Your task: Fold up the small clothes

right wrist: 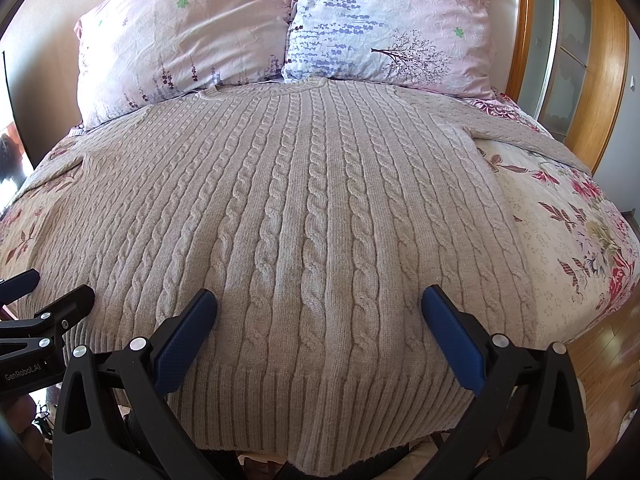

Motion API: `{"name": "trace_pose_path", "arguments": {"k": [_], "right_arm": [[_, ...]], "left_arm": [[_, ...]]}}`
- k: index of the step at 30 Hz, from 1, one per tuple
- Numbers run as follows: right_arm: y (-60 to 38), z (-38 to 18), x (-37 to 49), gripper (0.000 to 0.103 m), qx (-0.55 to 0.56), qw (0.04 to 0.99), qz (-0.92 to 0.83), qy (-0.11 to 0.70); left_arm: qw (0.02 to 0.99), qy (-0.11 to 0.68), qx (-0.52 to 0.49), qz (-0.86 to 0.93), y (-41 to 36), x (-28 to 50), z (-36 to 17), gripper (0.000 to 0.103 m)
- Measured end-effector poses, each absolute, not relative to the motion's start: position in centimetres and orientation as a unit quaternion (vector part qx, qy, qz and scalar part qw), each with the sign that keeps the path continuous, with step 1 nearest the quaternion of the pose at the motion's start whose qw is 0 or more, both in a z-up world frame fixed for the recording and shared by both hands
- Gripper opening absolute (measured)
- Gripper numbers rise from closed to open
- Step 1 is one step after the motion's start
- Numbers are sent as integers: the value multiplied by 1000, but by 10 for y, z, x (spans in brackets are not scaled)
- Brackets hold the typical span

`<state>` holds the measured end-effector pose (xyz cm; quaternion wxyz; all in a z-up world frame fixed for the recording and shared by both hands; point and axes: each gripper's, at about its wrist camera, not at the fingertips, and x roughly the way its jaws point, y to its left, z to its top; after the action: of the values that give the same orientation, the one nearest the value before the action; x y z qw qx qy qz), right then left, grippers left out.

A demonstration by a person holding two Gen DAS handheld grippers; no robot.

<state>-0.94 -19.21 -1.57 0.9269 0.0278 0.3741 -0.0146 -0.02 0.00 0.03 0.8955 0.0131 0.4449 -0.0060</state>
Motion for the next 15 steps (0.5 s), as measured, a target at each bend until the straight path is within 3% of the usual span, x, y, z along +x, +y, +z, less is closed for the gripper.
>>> {"name": "trace_pose_path", "arguments": {"k": [15], "right_arm": [[-190,-17,-8,102,27,927,-13,373]], "left_arm": [[895,445,13,-6,0,0,0,101]]}}
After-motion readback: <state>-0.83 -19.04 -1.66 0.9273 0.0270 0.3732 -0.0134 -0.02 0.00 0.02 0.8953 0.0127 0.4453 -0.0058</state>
